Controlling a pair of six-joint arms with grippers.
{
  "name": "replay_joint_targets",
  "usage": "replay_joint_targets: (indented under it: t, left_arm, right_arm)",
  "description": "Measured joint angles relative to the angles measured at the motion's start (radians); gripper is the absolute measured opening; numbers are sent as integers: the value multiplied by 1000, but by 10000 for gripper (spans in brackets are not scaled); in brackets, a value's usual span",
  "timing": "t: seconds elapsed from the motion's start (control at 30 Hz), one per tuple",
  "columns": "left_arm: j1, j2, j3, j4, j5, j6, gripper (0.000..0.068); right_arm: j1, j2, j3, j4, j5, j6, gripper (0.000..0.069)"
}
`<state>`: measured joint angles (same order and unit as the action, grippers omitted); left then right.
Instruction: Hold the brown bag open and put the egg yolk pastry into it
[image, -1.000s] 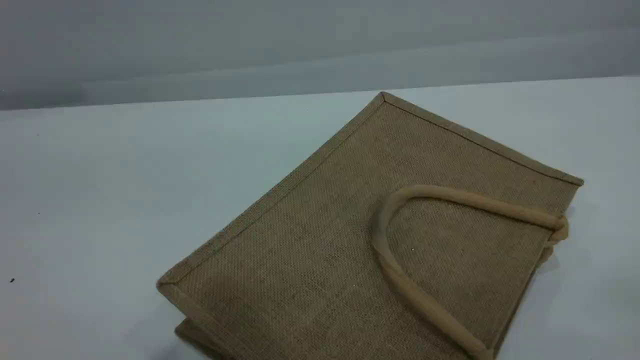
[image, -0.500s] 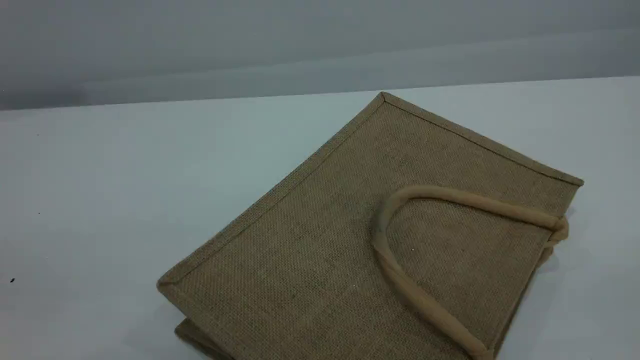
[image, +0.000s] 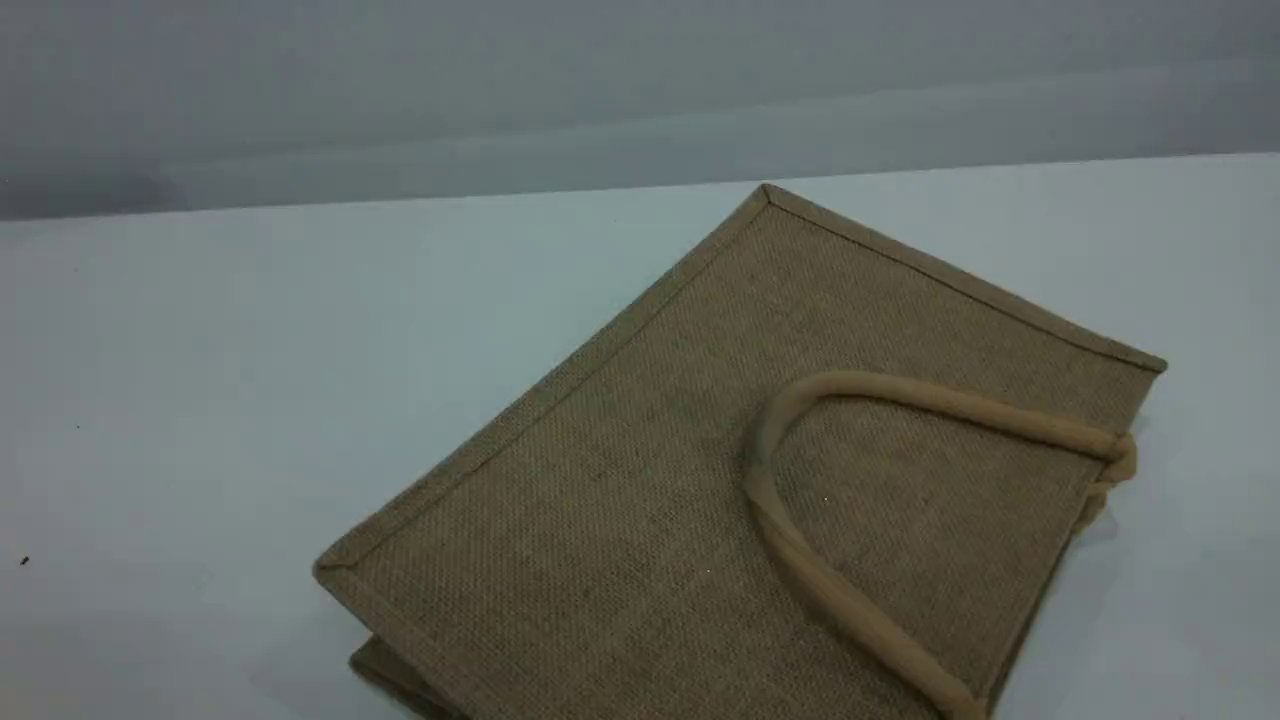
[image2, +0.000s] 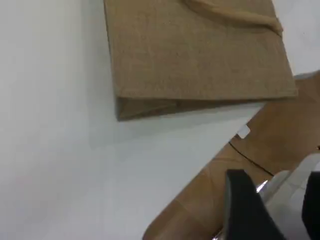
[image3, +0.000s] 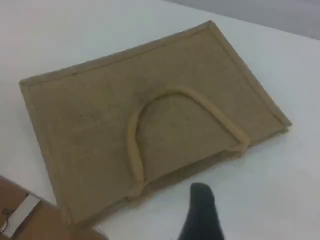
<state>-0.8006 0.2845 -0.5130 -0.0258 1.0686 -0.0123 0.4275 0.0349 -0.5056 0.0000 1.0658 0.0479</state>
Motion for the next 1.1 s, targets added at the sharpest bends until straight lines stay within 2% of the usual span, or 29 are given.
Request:
replay_joint_targets:
  t: [0.1, 0.17, 0.37, 0.5, 0.93, 1.0, 1.1]
  left_arm:
    - [0, -18, 11, -1, 18, 0, 282]
    - [0, -29, 11, -2, 12, 0, 282]
    - [0, -31, 9, -3, 12, 0, 282]
    - [0, -31, 9, -3, 12, 0, 282]
    - [3, -31, 9, -3, 11, 0, 282]
    - [31, -31, 9, -4, 11, 4, 282]
    - [121, -31, 9, -5, 11, 4, 282]
  right_arm:
    - [-12, 0, 0, 0, 0, 0, 468]
    - [-54, 0, 0, 0, 0, 0, 468]
    - [-281, -3, 0, 0, 0, 0, 459]
    - [-376, -36, 0, 0, 1, 0, 459]
    - [-379, -35, 0, 0, -1, 0, 452]
    - [-379, -35, 0, 0, -1, 0, 452]
    - [-380, -35, 0, 0, -1, 0, 452]
